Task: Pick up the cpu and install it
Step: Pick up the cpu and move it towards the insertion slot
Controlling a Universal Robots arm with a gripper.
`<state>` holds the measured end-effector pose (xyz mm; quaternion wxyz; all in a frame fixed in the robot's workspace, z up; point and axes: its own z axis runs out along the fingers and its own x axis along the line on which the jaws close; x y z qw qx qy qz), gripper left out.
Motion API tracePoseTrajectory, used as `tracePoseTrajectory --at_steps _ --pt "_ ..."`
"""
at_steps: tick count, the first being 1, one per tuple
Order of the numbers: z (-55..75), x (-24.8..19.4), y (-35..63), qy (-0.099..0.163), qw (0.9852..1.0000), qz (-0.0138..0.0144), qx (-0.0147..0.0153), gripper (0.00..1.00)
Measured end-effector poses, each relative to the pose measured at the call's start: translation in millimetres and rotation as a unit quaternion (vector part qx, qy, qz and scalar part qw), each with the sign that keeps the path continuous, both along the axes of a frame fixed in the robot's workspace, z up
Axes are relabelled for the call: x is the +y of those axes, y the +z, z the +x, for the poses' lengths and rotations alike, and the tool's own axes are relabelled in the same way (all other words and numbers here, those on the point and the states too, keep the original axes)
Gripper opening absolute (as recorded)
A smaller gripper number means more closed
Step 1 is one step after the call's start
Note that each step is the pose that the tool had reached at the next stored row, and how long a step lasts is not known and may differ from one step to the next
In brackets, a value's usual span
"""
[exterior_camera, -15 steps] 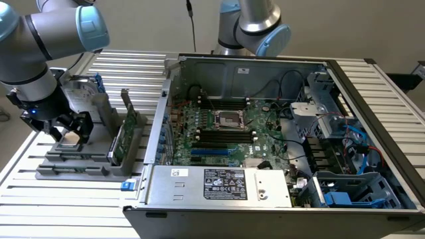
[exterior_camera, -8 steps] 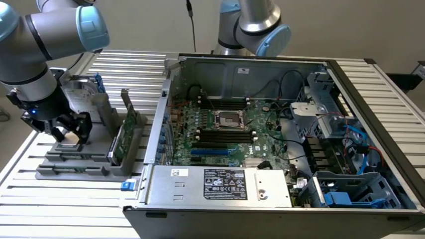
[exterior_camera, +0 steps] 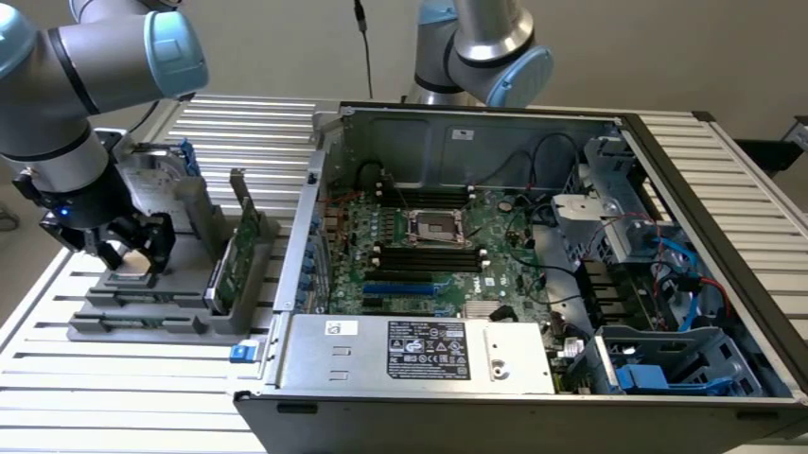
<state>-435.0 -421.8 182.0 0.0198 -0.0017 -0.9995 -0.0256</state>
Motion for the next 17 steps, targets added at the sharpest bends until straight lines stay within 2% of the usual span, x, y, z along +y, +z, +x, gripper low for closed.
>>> tracePoseTrajectory --at_steps 17 --pt "-1.2 0.0 1.8 0.0 1.0 0.0 0.0002 0.66"
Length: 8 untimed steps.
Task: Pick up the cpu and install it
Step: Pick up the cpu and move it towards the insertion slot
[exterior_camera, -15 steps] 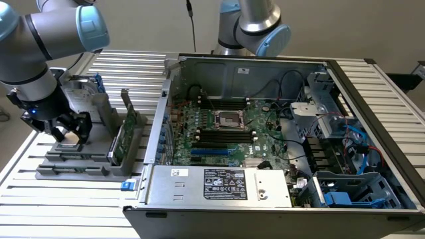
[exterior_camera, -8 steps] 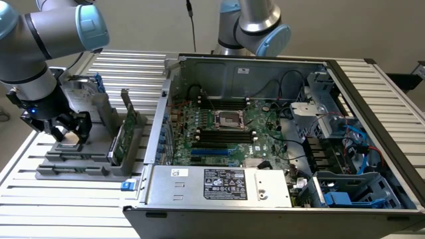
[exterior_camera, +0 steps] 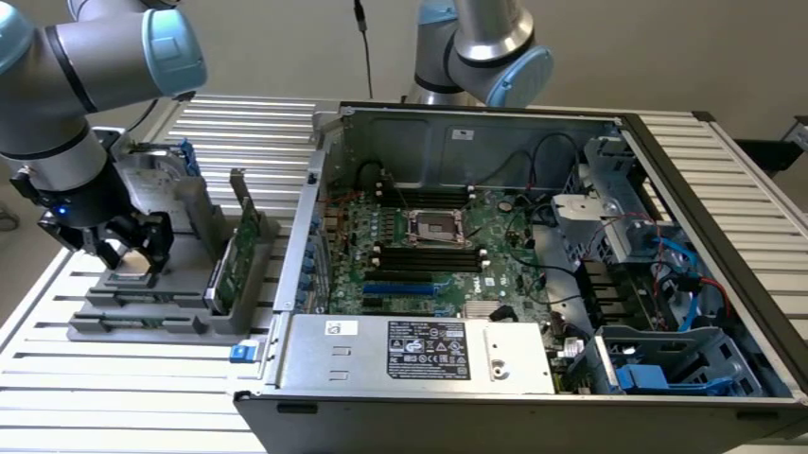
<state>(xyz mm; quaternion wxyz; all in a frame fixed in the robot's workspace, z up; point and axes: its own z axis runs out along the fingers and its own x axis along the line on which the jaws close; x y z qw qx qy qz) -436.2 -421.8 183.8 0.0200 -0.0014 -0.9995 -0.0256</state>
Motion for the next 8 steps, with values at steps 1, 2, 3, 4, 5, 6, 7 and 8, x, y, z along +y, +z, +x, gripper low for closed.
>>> tracePoseTrajectory --at_steps 1,2,3,4,5,6,7,8 --pt "-0.1 0.0 0.1 0.0 1.0 0.0 0.0002 0.64" --pt "-0.1 0.0 0.0 0.0 1.0 0.0 0.0 0.64" --pt "-0.1 0.0 0.0 0.0 1.0 0.0 0.0 0.57" --pt "-0.1 0.0 0.0 0.0 1.0 0.0 0.0 0.57" --pt "-0.1 0.0 0.0 0.0 1.0 0.0 0.0 0.57" --pt "-0.2 0.0 0.0 0.0 1.0 0.0 0.0 0.57" --pt "-0.2 0.0 0.0 0.0 1.0 0.0 0.0 0.57" --pt "-0.2 0.0 0.0 0.0 1.0 0.0 0.0 0.57"
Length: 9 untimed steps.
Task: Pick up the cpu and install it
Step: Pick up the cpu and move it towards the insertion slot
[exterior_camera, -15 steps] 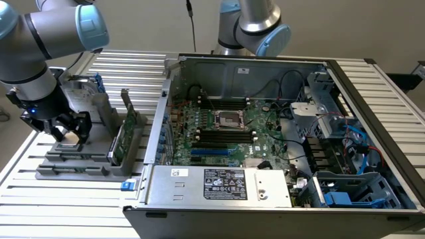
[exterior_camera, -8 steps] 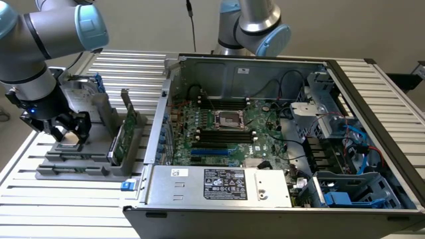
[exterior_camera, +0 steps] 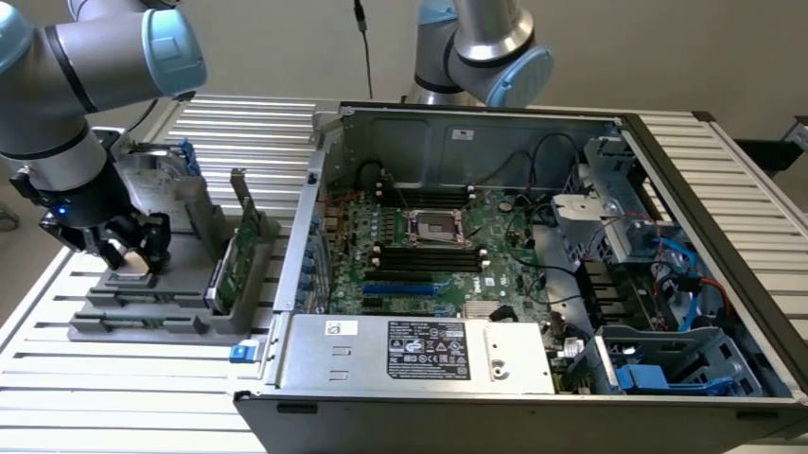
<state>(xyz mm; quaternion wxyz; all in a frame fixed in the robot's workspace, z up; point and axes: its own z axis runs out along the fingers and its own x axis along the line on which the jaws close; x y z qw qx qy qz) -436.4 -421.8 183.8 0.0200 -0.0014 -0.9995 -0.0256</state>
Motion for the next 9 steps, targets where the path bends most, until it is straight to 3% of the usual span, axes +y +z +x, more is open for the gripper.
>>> tracePoseTrajectory --at_steps 9 --pt "-0.3 0.9 0.0 0.0 1.0 0.0 -0.0001 0.57"
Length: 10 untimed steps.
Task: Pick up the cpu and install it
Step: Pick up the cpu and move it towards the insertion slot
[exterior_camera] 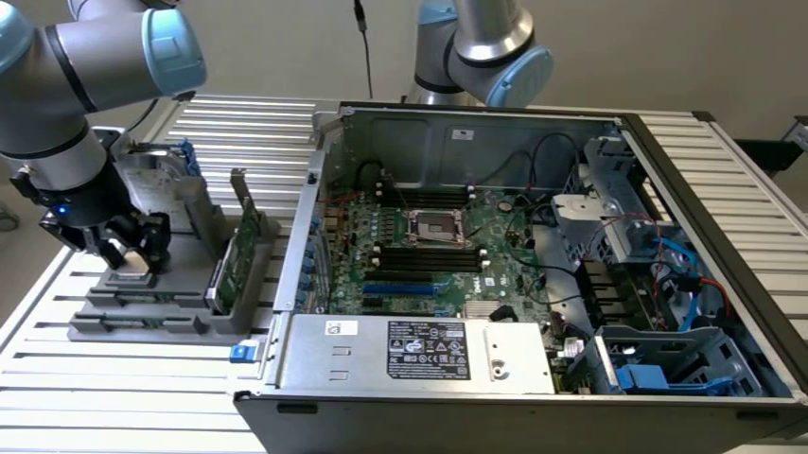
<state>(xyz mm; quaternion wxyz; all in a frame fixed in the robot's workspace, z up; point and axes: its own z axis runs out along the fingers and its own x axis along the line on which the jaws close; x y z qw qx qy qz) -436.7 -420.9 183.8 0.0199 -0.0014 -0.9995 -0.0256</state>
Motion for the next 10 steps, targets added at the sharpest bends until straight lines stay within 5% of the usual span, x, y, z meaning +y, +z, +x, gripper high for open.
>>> tracePoseTrajectory --at_steps 10 --pt "-0.9 0.2 0.1 0.0 1.0 0.0 0.0 0.55"
